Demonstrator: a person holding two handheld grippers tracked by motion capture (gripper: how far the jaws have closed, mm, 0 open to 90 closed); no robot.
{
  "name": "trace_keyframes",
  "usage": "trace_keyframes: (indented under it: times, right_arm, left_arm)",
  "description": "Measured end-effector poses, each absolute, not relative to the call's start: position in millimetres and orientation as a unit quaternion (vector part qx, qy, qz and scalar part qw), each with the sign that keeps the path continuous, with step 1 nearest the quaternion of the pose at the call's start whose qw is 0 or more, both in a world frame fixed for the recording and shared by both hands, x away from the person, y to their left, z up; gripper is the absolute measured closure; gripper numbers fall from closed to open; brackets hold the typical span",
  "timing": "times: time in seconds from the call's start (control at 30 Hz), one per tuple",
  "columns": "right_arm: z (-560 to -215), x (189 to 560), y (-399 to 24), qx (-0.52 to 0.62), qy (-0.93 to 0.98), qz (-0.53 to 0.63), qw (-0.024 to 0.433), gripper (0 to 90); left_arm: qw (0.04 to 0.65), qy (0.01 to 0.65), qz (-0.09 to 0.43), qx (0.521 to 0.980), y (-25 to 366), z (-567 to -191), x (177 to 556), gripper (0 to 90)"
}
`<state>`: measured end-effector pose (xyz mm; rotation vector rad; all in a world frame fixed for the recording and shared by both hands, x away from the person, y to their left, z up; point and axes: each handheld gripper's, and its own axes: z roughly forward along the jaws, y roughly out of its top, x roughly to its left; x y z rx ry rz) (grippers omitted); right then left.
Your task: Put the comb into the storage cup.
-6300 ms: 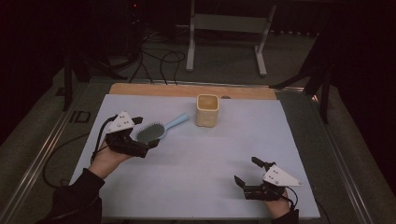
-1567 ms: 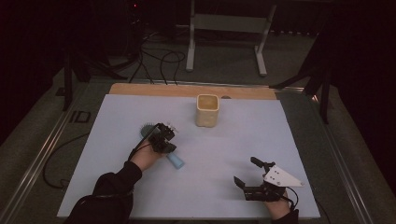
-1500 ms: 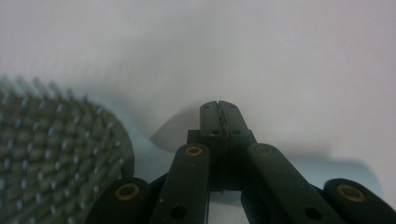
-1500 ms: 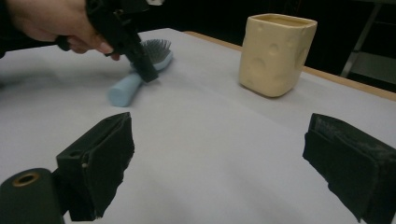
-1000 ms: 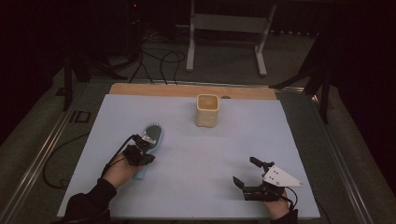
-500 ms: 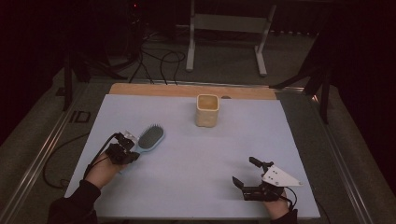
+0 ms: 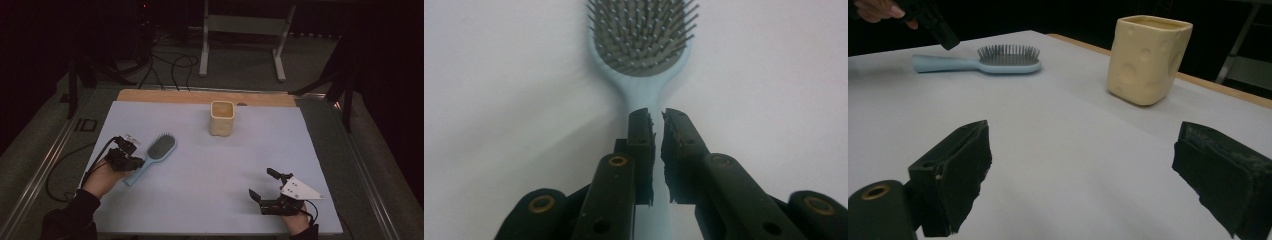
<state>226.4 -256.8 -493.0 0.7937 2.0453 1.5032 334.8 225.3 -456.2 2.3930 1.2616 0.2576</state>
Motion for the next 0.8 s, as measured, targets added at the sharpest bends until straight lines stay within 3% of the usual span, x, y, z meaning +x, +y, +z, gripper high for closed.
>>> trace_keyframes:
  times: [0.1, 0.37, 0.43, 0.53, 0.7, 0.8]
  right_arm:
    - [-493.7, 226.8, -256.4, 0.292, 0.747, 0.549, 0.236, 8.3]
    - [-493.8, 226.9, -256.1, 0.292, 0.746, 0.55, 0.236, 8.3]
    - [-494.0, 227.3, -256.2, 0.29, 0.746, 0.551, 0.237, 8.3]
    - [-494.1, 227.4, -256.4, 0.29, 0.746, 0.55, 0.237, 8.3]
    - [-494.1, 227.3, -256.6, 0.291, 0.747, 0.55, 0.235, 8.3]
    - [-494.6, 227.7, -256.0, 0.292, 0.747, 0.55, 0.235, 8.3]
  left_arm:
    - [0.207, 0.462, 0.097, 0.857, 225.5, -453.0, 335.8, 61.3]
    - [0.181, 0.477, 0.099, 0.854, 224.7, -444.5, 344.2, 40.9]
    - [0.178, 0.477, 0.1, 0.855, 224.2, -444.0, 344.8, 40.0]
    - [0.171, 0.487, 0.102, 0.85, 223.3, -443.9, 348.5, 29.1]
    - [0.157, 0.485, 0.093, 0.855, 221.0, -446.1, 351.8, 25.5]
    - [0.144, 0.496, 0.083, 0.852, 217.0, -451.0, 356.1, 10.3]
